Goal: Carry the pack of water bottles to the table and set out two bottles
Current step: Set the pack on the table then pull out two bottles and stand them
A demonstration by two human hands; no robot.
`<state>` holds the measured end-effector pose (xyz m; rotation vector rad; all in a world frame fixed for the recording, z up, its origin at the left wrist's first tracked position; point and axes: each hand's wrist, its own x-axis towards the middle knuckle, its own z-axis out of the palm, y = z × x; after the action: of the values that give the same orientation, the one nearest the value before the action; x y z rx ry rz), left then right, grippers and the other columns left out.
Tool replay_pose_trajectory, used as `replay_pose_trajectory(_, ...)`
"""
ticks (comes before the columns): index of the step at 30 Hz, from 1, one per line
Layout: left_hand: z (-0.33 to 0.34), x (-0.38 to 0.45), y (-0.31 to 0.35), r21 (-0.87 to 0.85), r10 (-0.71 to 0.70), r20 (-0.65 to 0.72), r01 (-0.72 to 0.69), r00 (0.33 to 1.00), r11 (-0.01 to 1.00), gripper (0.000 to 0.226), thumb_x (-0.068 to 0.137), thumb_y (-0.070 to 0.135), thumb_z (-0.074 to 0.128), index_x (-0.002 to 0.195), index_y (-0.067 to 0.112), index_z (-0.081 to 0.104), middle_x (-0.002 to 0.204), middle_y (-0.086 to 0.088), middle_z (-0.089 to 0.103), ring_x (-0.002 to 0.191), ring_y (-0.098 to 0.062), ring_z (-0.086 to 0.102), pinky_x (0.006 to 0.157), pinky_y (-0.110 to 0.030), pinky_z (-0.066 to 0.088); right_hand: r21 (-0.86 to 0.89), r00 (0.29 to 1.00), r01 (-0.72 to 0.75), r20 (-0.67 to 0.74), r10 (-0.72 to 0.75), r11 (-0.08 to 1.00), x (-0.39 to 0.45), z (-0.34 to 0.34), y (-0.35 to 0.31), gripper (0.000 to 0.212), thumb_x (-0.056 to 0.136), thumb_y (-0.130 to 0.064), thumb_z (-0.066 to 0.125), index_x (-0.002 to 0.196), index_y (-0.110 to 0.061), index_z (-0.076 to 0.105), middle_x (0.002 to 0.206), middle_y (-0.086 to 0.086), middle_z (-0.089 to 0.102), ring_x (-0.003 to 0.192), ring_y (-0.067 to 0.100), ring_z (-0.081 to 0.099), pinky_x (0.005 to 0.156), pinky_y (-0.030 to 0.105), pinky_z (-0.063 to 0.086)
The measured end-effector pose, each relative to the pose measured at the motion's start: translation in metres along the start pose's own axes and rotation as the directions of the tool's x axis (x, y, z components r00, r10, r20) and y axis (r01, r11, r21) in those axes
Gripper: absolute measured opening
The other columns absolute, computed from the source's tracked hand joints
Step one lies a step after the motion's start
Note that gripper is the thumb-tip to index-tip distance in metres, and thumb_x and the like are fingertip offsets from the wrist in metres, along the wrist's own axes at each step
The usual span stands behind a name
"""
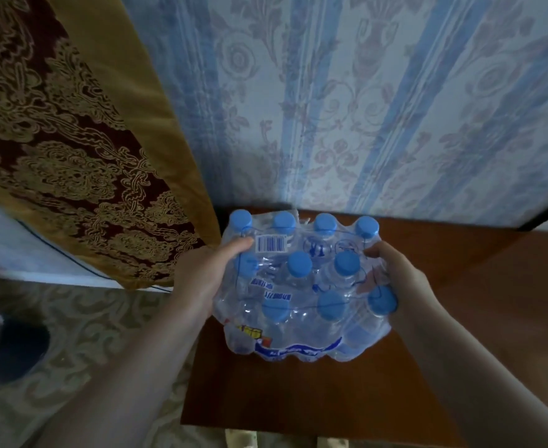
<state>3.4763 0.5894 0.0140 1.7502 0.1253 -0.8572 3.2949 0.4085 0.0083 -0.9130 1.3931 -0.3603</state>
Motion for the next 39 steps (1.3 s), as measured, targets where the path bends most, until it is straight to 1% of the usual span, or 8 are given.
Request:
replay_pose_trajectory(3,-0.002,0.006,0.004,0.208,0.040,-0.029,-0.033,0.999,0.978,0.056,0.047,0.063,0.082,0.074,0.014,0.076,0.059,0.002,0.077,0.052,-0.016,0.074,0.052,-0.028,0.054,-0.032,1.000,-0.001,0.024,0.002,0.999,0.008,-0.004,0.000,0.061,0.038,-0.037,0.078,0.088,-0.003,0.070,0.081,0.019,0.067,0.071,0.031,0.065,0.082,0.053,0.056)
replay_pose_trajectory(8,-0.003,0.010,-0.003,0.370,0.081,-0.056,-0.054,0.995,0.927,0.062,0.058,0.077,0.066,0.072,0.017,0.077,0.069,-0.004,0.077,0.068,-0.026,0.074,0.056,-0.031,0.049,-0.204,0.986,0.157,0.090,-0.141,0.966,0.011,-0.011,0.005,0.051,0.048,-0.051,0.075,0.071,-0.006,0.066,0.072,0.017,0.067,0.063,0.026,0.063,0.064,0.045,0.057)
replay_pose_trajectory(14,-0.003,0.002,0.001,0.553,0.144,-0.041,-0.097,0.989,0.828,0.069,0.074,0.077,0.056,0.085,0.012,0.075,0.079,-0.003,0.075,0.073,-0.020,0.069,0.059,-0.029,0.046,-0.468,0.960,0.280,0.124,-0.251,0.839,0.008,-0.018,0.002,0.078,0.061,-0.063,0.067,0.110,-0.003,0.055,0.102,0.014,0.067,0.092,0.029,0.066,0.084,0.051,0.057)
replay_pose_trajectory(17,-0.006,-0.007,0.010,0.777,0.575,-0.131,-0.277,0.807,0.566,0.062,0.075,0.062,0.071,0.116,0.016,0.059,0.106,0.001,0.060,0.089,-0.017,0.058,0.067,-0.031,0.045,-0.642,0.691,0.602,0.121,-0.713,0.475,0.003,-0.023,-0.006,0.057,0.073,-0.048,0.072,0.111,-0.014,0.046,0.100,-0.001,0.051,0.094,0.017,0.049,0.077,0.035,0.046)
replay_pose_trajectory(20,0.019,-0.033,0.022,0.763,0.811,0.049,-0.546,0.583,0.346,0.027,0.076,0.036,0.078,0.097,0.034,0.061,0.086,0.015,0.061,0.073,-0.007,0.060,0.054,-0.023,0.043,-0.586,0.413,0.799,0.372,-0.832,0.135,-0.015,-0.014,-0.020,0.024,0.080,-0.039,0.069,0.085,-0.028,0.049,0.070,-0.010,0.052,0.065,0.014,0.052,0.051,0.025,0.034)
replay_pose_trajectory(24,0.059,-0.049,0.013,0.729,0.647,0.374,-0.642,0.664,0.237,0.028,0.076,0.052,0.074,0.092,0.032,0.063,0.082,0.012,0.056,0.065,-0.003,0.050,0.052,-0.017,0.028,-0.707,0.508,0.683,0.640,-0.577,-0.184,-0.031,0.006,-0.021,0.037,0.082,-0.051,0.062,0.092,-0.029,0.035,0.067,-0.007,0.047,0.059,0.021,0.051,0.047,0.028,0.032)
replay_pose_trajectory(29,0.060,-0.047,0.006,0.798,0.636,0.439,-0.601,0.635,0.050,0.033,0.078,0.042,0.075,0.100,0.027,0.056,0.102,0.008,0.052,0.078,-0.010,0.044,0.051,-0.016,0.016,-0.717,0.575,0.656,0.677,-0.460,-0.235,-0.029,0.009,-0.027,0.053,0.076,-0.054,0.070,0.106,-0.027,0.037,0.071,-0.009,0.039,0.067,0.019,0.048,0.054,0.029,0.036)
replay_pose_trajectory(39,0.074,-0.041,0.020,0.813,0.491,0.561,-0.557,0.667,-0.172,0.039,0.091,0.036,0.065,0.120,0.017,0.047,0.114,-0.006,0.062,0.103,-0.028,0.061,0.072,-0.036,0.045,-0.679,0.543,0.620,0.733,-0.410,-0.392,-0.030,0.013,-0.025,0.061,0.090,-0.055,0.055,0.134,-0.019,0.032,0.098,0.006,0.063,0.077,0.026,0.057,0.060,0.032,0.039)
